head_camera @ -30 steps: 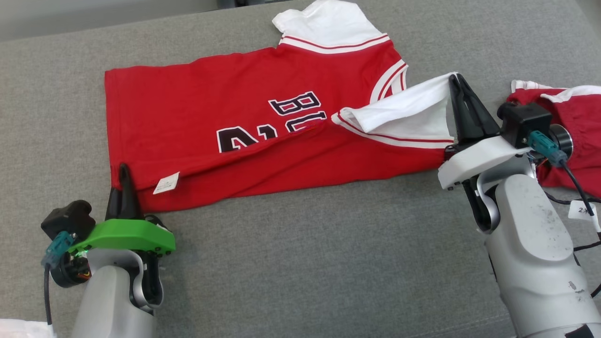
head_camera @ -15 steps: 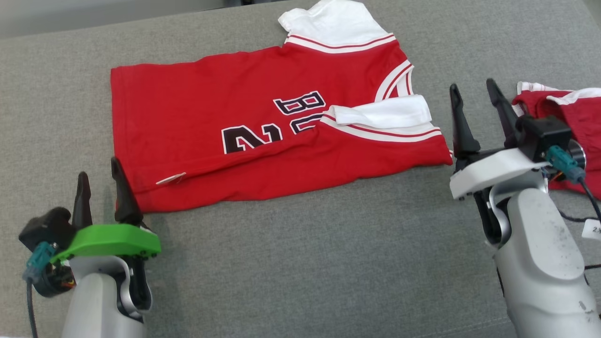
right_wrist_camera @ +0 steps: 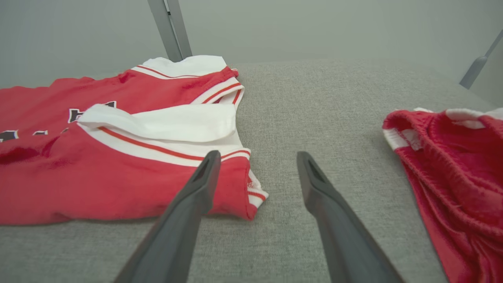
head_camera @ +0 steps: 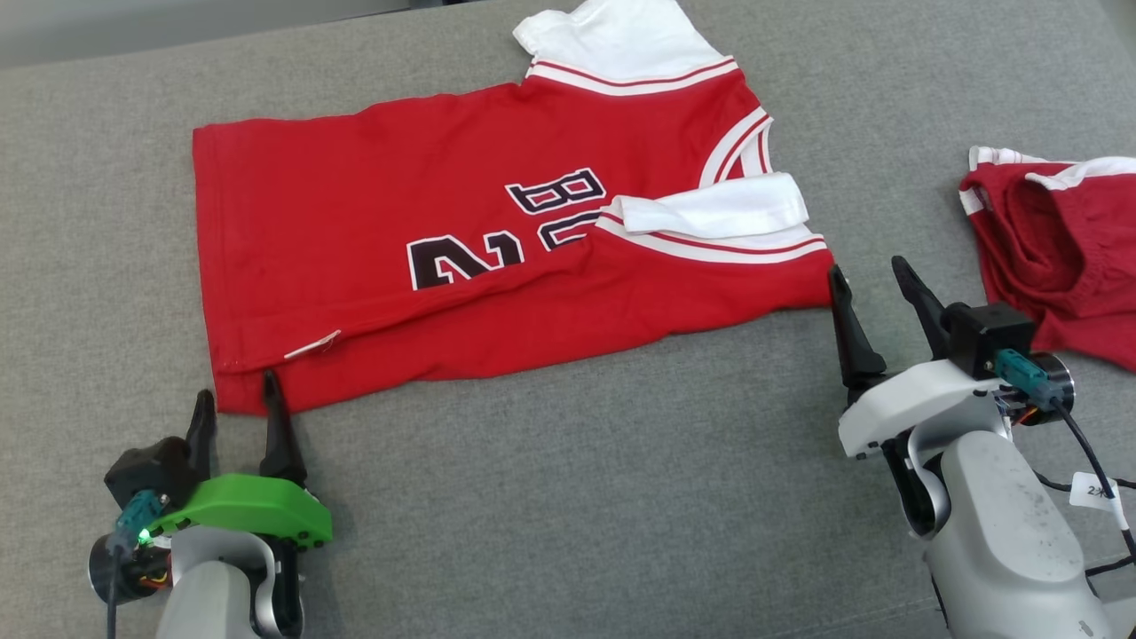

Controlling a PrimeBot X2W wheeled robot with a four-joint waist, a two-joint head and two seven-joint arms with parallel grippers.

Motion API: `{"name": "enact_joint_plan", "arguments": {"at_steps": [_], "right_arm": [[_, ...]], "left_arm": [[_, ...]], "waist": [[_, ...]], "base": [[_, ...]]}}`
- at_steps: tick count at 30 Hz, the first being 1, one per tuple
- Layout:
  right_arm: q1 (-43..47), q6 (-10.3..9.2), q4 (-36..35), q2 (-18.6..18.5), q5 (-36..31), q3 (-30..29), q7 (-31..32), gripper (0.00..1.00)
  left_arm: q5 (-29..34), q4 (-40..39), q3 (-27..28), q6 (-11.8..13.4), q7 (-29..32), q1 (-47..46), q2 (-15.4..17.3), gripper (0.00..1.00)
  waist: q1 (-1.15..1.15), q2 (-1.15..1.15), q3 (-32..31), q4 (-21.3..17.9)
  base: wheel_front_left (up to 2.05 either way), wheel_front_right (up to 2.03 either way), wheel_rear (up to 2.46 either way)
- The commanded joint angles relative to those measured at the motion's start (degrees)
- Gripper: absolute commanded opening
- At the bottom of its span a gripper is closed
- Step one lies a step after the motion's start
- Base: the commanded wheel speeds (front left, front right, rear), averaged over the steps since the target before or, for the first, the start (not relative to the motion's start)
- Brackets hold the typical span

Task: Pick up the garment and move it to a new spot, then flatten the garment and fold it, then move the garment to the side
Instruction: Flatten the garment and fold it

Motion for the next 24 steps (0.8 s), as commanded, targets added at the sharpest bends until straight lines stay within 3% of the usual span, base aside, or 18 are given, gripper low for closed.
{"name": "enact_joint_plan", "arguments": {"at_steps": [1,8,14,15,16,17,18,24], "right_arm": [[-0.5,-0.09,0.5,-0.2,-0.5,0.0,-0.1,1.00],[-2.4,-0.09,5.0,-0.2,-0.9,0.1,-0.1,1.00],[-3.7,-0.09,9.8,-0.2,0.4,1.7,-0.1,1.00],[-3.9,-0.09,10.8,-0.2,0.5,2.1,0.0,1.00],[-4.0,-0.09,12.2,-0.2,0.9,3.0,0.0,0.45],[-4.2,-0.08,13.0,-0.1,1.6,3.5,0.0,0.00],[-4.4,-0.05,13.9,-0.1,2.4,4.2,0.0,0.00],[-4.7,-0.08,11.5,-0.2,5.3,3.6,0.0,0.00]], "left_arm": [[0.5,0.9,0.3,-0.2,0.0,-1.3,0.3,1.00],[2.0,7.1,1.3,1.2,0.3,-2.6,0.3,1.00],[1.8,10.9,0.4,0.6,0.7,-2.4,0.2,1.00],[1.8,11.5,0.1,0.3,0.7,-2.3,0.2,0.94],[1.7,12.2,-0.3,0.2,0.7,-2.3,0.2,0.48],[1.6,12.7,-0.6,0.1,0.8,-2.4,0.2,0.16],[1.4,13.4,-1.2,-0.4,0.9,-2.3,0.2,0.00],[0.6,11.4,-2.6,-1.7,0.6,-3.0,0.0,0.00]], "waist": [[0.00,0.00,0.4,0.0],[0.00,0.00,1.3,0.1],[0.00,0.00,1.5,0.5],[0.00,0.00,1.5,0.6],[0.00,0.00,1.5,0.7],[0.00,0.00,1.5,0.8],[0.00,0.00,1.4,0.9],[0.00,0.00,0.2,1.4]], "base": [[0.00,0.00,0.00],[0.00,0.00,0.00],[0.00,0.00,0.00],[0.00,0.00,0.00],[0.00,0.00,0.00],[0.00,0.00,0.00],[0.00,0.00,0.00],[0.00,0.00,0.00]]}}
